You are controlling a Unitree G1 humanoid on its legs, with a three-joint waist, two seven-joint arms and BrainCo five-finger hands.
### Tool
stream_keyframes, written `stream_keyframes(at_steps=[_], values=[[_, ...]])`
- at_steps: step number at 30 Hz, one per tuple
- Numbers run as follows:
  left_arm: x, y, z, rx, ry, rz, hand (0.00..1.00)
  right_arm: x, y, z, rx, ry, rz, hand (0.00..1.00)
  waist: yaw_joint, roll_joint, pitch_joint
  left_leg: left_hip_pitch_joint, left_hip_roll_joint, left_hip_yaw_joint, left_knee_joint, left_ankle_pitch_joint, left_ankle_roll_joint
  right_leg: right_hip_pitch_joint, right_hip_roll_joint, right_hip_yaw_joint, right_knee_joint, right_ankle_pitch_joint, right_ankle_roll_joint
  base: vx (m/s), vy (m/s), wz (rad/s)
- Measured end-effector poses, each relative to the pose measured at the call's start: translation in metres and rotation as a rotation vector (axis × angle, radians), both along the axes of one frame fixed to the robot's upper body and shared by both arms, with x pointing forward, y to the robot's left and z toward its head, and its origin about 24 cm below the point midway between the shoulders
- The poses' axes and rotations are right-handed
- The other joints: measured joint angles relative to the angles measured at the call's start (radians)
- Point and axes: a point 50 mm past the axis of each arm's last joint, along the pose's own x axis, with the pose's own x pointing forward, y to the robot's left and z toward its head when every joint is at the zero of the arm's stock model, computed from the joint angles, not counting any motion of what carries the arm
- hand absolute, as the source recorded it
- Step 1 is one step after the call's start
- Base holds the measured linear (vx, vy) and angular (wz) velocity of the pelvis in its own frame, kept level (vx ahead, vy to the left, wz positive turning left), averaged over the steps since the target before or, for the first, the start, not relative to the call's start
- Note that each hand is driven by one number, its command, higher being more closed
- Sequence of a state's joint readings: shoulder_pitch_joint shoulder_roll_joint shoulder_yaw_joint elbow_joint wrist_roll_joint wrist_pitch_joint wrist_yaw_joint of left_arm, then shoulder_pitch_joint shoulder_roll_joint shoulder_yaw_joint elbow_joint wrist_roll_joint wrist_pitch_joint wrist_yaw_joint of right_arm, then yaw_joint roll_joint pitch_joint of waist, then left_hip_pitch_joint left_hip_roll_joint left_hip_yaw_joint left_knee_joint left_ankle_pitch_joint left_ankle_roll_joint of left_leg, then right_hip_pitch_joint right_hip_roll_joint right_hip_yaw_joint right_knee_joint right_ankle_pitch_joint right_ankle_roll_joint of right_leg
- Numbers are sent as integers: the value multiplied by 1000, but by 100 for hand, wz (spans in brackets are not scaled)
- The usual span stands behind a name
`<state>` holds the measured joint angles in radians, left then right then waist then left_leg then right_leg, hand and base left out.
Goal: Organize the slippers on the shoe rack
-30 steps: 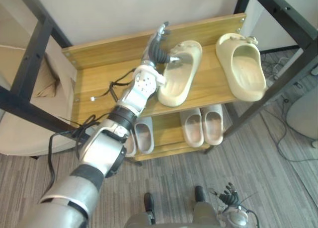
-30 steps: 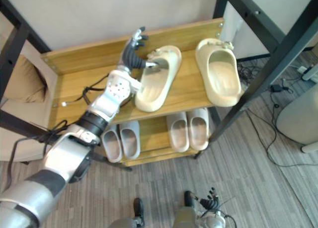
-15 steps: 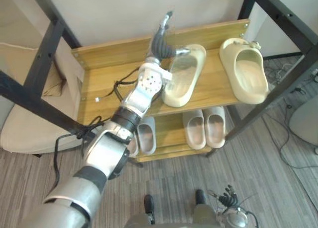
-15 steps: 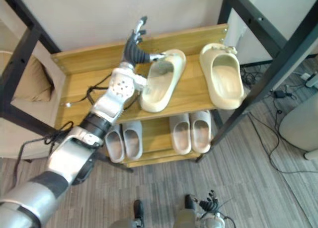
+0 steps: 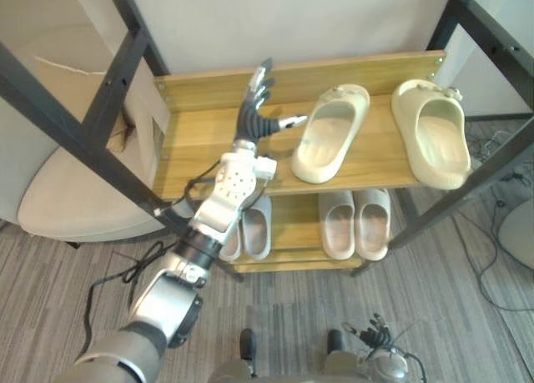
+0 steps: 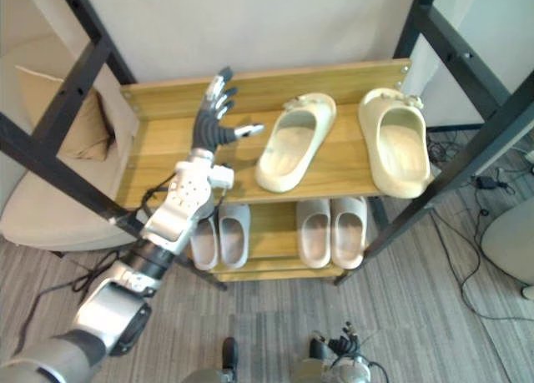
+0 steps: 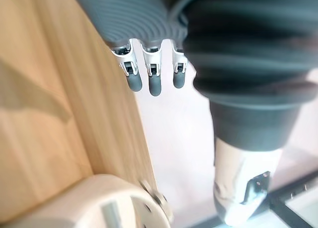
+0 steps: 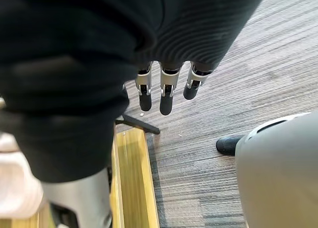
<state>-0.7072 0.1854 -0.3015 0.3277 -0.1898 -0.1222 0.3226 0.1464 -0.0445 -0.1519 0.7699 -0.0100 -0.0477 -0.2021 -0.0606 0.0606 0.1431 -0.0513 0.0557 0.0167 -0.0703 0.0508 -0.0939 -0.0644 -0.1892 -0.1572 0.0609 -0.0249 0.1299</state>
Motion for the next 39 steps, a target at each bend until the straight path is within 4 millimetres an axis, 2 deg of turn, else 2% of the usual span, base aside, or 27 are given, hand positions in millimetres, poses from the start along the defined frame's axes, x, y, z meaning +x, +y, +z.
stream_keyframes(at_steps=[3,11,27,39], values=[[-3,8,-18,-25,62,10,0,1,1,0,-18,6,30,0,0,0,0,3,-1,-9,-3,3,2,24,1,-14,-36,18,-2,-13,5,8],[-8,11,-39,-29,129,-5,0,3,3,-2,-13,27,51,0,0,-3,0,10,-2,-29,-31,21,3,43,5,-35,-67,29,-1,-6,-1,7],[-20,-25,-41,10,116,-168,0,6,4,-4,-17,45,76,0,-8,-9,2,16,-1,-28,-32,20,2,65,10,-37,-104,44,-2,0,0,0],[-26,-45,-40,-63,128,-249,0,13,5,-2,-21,35,79,0,-12,-10,2,15,4,-14,-32,18,1,70,15,-33,-134,63,-3,-8,-3,-3]])
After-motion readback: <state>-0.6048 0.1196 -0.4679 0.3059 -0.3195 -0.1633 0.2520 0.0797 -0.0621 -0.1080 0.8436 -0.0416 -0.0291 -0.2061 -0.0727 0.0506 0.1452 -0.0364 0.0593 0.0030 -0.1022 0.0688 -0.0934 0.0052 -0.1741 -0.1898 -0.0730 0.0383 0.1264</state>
